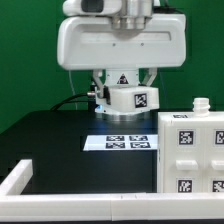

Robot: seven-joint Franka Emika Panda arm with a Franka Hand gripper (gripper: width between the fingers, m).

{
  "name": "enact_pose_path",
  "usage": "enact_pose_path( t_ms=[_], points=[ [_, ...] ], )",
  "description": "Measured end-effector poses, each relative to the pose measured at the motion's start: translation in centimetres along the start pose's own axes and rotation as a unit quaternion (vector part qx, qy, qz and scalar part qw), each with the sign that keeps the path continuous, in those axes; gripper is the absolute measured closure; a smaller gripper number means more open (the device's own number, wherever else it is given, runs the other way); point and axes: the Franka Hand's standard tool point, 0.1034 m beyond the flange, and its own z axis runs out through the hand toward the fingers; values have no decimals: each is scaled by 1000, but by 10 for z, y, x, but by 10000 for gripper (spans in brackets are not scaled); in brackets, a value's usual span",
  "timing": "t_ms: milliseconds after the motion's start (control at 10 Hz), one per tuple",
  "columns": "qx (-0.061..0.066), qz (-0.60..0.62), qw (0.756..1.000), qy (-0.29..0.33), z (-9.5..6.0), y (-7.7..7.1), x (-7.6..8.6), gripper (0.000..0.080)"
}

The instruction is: Assemble cabinet

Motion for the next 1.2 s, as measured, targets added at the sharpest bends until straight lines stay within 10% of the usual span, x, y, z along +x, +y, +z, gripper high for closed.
enact_pose_path(
  t_ms=[300,400,700,1200],
  points=[
    [-2,-2,1000,0,0,0,1,245],
    [-23,-22,999,10,-11,-4,11,245],
    [-32,-34,999,21,-51,-29,48,245],
    [-41,-27,999,21,-53,-49,57,245]
  ],
)
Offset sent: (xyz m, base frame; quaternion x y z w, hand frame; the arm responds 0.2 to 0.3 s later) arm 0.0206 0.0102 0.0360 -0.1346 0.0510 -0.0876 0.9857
